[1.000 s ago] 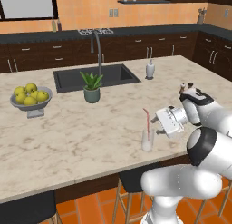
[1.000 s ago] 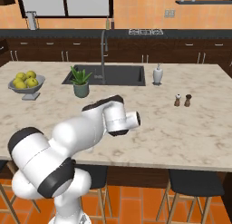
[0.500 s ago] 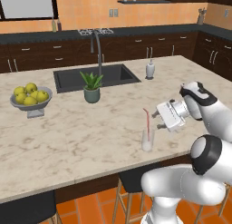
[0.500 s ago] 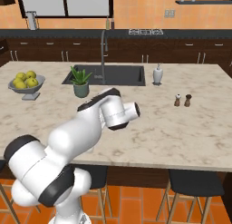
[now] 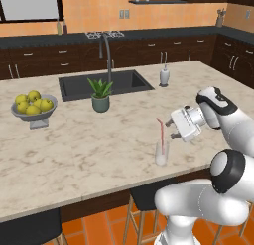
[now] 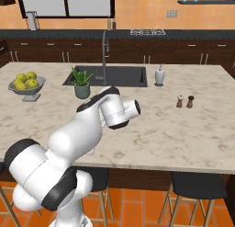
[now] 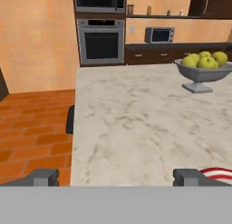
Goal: Take a straw from the drawer in front and place it inside the glass cup on the dining counter.
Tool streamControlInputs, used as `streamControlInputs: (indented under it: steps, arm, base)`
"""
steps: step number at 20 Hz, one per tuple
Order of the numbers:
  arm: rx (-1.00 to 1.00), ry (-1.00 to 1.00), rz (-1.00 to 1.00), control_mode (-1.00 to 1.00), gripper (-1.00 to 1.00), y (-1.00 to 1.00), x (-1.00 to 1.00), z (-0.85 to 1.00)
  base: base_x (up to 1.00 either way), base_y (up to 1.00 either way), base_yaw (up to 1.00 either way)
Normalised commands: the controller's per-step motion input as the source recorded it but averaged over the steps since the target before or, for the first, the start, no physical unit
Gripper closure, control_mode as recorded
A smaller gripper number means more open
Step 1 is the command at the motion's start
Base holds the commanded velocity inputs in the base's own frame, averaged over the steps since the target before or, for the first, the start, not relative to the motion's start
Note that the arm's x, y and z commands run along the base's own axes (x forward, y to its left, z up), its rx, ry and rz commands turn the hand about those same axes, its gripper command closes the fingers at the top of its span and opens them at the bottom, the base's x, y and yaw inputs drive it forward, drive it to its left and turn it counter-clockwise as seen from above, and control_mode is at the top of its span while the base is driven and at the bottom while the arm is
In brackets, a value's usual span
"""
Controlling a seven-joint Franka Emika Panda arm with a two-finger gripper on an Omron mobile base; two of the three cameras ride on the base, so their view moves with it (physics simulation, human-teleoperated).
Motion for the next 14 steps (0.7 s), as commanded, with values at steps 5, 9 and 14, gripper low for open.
streamControlInputs:
  steps: [5, 9, 14]
  arm:
    - [-0.01, 0.00, 0.00, -1.00, -1.00, 0.00, 0.02, 0.00]
    - [-0.03, 0.00, 0.00, -1.00, -1.00, 0.04, 0.00, -0.02]
    - [-0.02, 0.03, 0.00, -1.00, -1.00, 0.05, 0.11, -0.14]
  base:
    - [0.00, 0.00, 0.00]
    - [0.00, 0.00, 0.00]
    - [0.00, 0.00, 0.00]
